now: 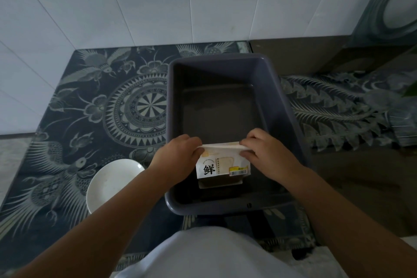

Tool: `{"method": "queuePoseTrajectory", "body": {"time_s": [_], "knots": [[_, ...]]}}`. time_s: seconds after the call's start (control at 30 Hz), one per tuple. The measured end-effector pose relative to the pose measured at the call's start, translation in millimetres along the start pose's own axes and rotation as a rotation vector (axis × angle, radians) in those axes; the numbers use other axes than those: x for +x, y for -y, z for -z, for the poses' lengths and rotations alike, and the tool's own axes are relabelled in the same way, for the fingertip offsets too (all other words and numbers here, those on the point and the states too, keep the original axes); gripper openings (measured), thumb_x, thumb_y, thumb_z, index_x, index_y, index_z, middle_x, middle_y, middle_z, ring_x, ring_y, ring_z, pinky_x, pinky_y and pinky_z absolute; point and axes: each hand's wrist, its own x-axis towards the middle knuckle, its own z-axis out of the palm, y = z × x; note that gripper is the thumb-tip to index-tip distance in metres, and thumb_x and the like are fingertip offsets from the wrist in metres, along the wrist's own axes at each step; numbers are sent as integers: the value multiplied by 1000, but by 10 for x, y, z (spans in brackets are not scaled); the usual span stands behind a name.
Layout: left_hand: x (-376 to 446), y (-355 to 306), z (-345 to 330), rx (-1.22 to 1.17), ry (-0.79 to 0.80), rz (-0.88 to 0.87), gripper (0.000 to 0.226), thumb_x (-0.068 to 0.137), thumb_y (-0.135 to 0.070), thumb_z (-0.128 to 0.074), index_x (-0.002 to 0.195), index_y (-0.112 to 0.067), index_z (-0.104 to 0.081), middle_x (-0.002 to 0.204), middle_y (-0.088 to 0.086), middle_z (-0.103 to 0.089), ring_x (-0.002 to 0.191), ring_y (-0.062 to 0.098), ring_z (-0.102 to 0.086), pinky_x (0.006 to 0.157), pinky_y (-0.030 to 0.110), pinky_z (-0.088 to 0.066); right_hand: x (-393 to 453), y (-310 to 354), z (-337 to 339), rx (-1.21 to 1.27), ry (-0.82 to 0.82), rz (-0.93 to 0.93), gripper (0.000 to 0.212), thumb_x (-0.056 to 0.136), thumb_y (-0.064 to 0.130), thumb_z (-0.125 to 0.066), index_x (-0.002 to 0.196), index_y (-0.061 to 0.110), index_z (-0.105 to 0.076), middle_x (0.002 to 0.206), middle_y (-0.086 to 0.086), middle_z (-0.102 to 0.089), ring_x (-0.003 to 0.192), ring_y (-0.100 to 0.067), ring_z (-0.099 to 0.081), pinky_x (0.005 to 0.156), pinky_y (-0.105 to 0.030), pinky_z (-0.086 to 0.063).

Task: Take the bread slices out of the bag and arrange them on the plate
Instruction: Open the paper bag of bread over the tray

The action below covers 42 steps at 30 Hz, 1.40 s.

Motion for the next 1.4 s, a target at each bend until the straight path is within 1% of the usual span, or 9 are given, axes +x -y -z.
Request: {"method": "queuePoseTrajectory", "body": {"time_s": [0.17,0.33,0.43,0.57,0.73,0.83,0.93,1.2,1.4], "knots": [[-27,14,28,-29,3,-65,15,93,-35,-58,99,-23,-63,91,-7,-55,79,15,-57,65,37,-53,13,15,24,104,-3,-42,14,90,22,-66,103,22,-70,92,9,-62,82,-4,-58,71,-21,-47],[-66,-32,81,128,-107,-260,23,85,-27,-68,107,-24,-62,89,-4,-64,79,18,-61,60,34,-51,-16,7,85,195,32,-124,21,86,29,-70,88,38,-52,82,15,-63,74,2,-60,61,-19,-48],[-84,-55,109,233,-170,-388,29,80,-15,-72,107,-17,-67,80,3,-67,68,24,-62,55,37,-52,-30,36,114,181,35,-122,21,87,28,-69,85,38,-51,76,15,-61,68,2,-58,57,-19,-43],[-137,-6,113,283,-203,-495,25,80,-10,-72,104,-15,-70,79,4,-69,63,23,-61,53,39,-52,-106,78,91,87,-16,-50,17,87,25,-69,96,31,-56,84,13,-61,75,-1,-57,62,-17,-42],[-169,-1,107,218,-177,-484,40,76,-6,-76,113,-14,-63,84,7,-71,67,26,-65,56,39,-55,-162,74,50,-4,-83,61,15,86,21,-66,96,27,-58,86,6,-66,77,-11,-62,62,-24,-50],[-170,22,100,230,-137,-494,52,73,-7,-79,121,-16,-59,89,8,-69,73,26,-65,58,39,-54,-196,62,6,-173,-135,217,28,77,16,-62,106,13,-61,93,-7,-71,82,-21,-65,63,-32,-55],[-174,35,75,228,-111,-476,55,75,-10,-78,126,-17,-58,95,9,-66,80,25,-63,61,38,-54,-207,51,-57,-148,-146,211,34,76,15,-58,110,12,-58,98,-9,-69,86,-23,-64,66,-29,-52],[-163,-3,65,176,-136,-480,43,80,-11,-75,121,-12,-63,91,10,-67,77,27,-63,62,39,-54,-224,62,-94,-39,-172,136,30,81,7,-75,109,10,-65,99,-9,-68,88,-21,-64,71,-25,-48],[-232,-8,139,-33,-181,-377,26,91,-12,-63,117,-13,-66,89,8,-71,79,27,-64,68,43,-55,-196,58,-12,81,-185,116,10,89,15,-65,97,11,-69,99,-2,-65,90,-14,-59,72,-28,-51]]}}
